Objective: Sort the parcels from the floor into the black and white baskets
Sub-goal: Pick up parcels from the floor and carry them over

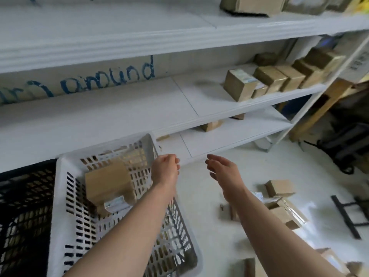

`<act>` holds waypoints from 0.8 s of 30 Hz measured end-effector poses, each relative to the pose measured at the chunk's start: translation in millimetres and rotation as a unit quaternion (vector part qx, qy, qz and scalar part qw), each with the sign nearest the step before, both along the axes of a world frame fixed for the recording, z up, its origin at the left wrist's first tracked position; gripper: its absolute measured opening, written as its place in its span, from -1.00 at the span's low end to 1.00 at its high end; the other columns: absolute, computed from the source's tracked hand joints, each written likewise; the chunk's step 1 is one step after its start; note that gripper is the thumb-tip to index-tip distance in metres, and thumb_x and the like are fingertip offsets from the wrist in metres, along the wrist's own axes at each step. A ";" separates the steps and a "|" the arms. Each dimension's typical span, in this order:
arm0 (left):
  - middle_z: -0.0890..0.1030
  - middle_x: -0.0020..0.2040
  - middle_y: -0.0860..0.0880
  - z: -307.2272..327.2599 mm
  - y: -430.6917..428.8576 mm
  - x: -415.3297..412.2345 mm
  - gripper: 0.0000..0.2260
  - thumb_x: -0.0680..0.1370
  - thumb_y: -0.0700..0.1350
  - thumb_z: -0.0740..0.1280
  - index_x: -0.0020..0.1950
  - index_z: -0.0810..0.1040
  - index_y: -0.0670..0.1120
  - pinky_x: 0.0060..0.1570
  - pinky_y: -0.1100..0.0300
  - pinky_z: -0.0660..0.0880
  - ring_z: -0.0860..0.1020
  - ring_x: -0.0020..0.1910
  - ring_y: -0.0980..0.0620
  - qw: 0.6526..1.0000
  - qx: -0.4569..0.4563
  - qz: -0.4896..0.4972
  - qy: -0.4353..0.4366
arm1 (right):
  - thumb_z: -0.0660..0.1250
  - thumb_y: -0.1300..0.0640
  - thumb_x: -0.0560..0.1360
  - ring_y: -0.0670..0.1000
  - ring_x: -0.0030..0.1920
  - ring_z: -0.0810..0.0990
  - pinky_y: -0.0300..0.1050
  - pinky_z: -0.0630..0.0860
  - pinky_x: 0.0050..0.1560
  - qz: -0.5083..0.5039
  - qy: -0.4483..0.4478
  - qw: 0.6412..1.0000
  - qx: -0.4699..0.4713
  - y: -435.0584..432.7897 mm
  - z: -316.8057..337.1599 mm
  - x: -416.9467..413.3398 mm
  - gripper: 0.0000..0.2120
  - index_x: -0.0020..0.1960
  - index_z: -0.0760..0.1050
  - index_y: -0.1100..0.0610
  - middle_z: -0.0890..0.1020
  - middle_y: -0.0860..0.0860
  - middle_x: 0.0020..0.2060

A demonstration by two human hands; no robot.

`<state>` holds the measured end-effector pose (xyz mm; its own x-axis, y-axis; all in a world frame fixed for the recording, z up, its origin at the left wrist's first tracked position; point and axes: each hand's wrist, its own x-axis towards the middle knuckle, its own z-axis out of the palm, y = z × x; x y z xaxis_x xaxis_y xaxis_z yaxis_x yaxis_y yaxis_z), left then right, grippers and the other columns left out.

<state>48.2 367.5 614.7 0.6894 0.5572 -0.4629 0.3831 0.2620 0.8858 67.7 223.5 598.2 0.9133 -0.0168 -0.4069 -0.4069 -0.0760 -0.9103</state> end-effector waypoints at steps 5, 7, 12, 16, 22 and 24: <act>0.52 -0.30 -0.04 -3.9 -98.4 5.8 -0.84 0.57 -0.22 0.21 -0.21 0.48 -0.12 -0.29 0.19 0.41 0.44 -0.36 0.04 0.997 -0.022 -0.076 0.008 | 0.21 0.27 0.58 0.10 0.06 0.60 0.11 0.45 0.30 -0.075 0.012 0.997 -0.018 -116.7 1.1 -8.3 -0.78 0.12 0.60 0.12 0.66 0.15 0.06; 0.52 -0.29 -0.05 -9.3 -141.4 6.5 -0.87 0.56 -0.22 0.21 -0.16 0.49 -0.14 -0.34 0.22 0.40 0.44 -0.36 0.06 0.994 -0.025 -0.101 0.014 | 0.21 0.27 0.59 0.17 0.19 0.58 0.10 0.45 0.30 -0.107 0.018 0.994 -0.022 -167.6 -4.0 -12.4 -0.77 0.13 0.60 0.13 0.66 0.13 0.05; 0.54 -0.23 -0.04 -32.1 -256.8 -0.4 -0.89 0.55 -0.20 0.22 -0.15 0.49 -0.12 -0.25 0.18 0.43 0.47 -0.32 0.05 0.984 -0.043 -0.164 0.051 | 0.20 0.21 0.61 0.07 0.18 0.58 -0.04 0.47 0.20 -0.147 0.042 0.988 -0.029 -298.6 -26.4 -34.3 -0.73 0.24 0.57 0.13 0.65 0.06 0.10; 0.54 -0.27 -0.04 -61.4 -340.7 -7.4 -0.87 0.54 -0.21 0.22 -0.20 0.48 -0.13 -0.27 0.17 0.41 0.46 -0.32 0.01 0.976 -0.044 -0.194 0.091 | 0.21 0.21 0.61 0.06 0.15 0.58 0.03 0.49 0.28 -0.171 0.066 0.982 -0.042 -389.8 -48.2 -56.5 -0.76 0.21 0.57 0.10 0.64 0.05 0.10; 0.48 -0.34 -0.07 -122.5 -427.9 -14.3 -0.81 0.53 -0.24 0.22 -0.28 0.48 -0.13 -0.39 0.20 0.32 0.37 -0.44 0.01 0.959 -0.036 -0.236 0.155 | 0.19 0.23 0.62 0.10 0.14 0.58 0.06 0.49 0.26 -0.207 0.100 0.972 -0.050 -480.6 -93.8 -81.2 -0.76 0.20 0.57 0.12 0.64 0.09 0.09; 0.47 -0.36 -0.07 -144.9 -447.5 -15.2 -0.82 0.52 -0.25 0.22 -0.28 0.48 -0.14 -0.39 0.20 0.32 0.35 -0.44 0.01 0.951 -0.032 -0.250 0.179 | 0.20 0.22 0.61 0.09 0.15 0.58 0.04 0.50 0.25 -0.223 0.114 0.967 -0.040 -500.2 -116.2 -87.0 -0.78 0.16 0.58 0.09 0.64 0.06 0.07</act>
